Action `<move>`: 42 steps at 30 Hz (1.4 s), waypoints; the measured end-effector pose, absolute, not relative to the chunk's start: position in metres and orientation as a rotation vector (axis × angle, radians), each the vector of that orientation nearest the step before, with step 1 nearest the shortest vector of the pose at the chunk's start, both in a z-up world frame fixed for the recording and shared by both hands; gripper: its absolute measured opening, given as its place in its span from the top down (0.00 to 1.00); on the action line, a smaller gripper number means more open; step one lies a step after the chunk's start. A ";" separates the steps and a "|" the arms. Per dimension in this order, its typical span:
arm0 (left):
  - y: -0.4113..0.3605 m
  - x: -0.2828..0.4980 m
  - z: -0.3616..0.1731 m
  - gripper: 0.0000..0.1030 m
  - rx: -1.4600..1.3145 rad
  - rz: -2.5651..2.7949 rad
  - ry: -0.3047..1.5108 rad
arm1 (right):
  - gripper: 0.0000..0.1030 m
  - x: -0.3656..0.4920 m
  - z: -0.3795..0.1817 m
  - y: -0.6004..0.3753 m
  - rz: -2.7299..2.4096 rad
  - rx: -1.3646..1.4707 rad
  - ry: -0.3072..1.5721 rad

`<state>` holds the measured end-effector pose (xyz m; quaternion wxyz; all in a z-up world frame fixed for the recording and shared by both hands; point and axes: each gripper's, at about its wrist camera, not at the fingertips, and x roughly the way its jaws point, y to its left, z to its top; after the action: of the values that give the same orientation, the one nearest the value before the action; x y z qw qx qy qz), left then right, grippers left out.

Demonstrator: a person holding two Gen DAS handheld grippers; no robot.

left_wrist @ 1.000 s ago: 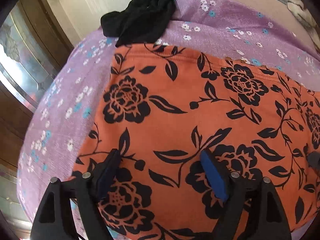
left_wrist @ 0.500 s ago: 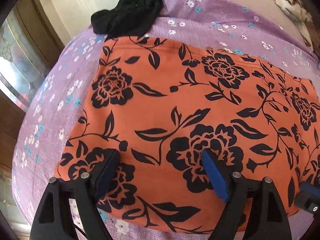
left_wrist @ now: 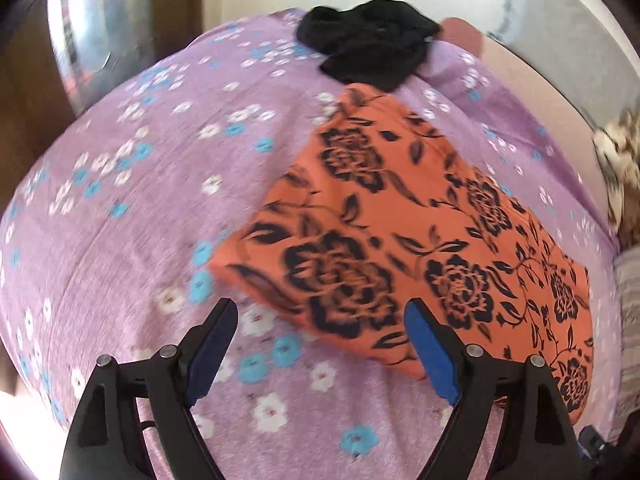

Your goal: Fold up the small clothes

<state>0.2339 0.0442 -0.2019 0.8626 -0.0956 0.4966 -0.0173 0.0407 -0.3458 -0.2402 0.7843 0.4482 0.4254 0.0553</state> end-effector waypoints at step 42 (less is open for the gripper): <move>0.065 0.257 -0.231 0.61 -0.484 -0.143 1.105 | 0.68 0.079 -0.280 -0.429 -0.247 1.169 0.719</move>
<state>0.2575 0.0650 -0.2312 0.8212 -0.2272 0.5191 -0.0672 0.0786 -0.4289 -0.2802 0.7666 0.5384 0.3310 -0.1135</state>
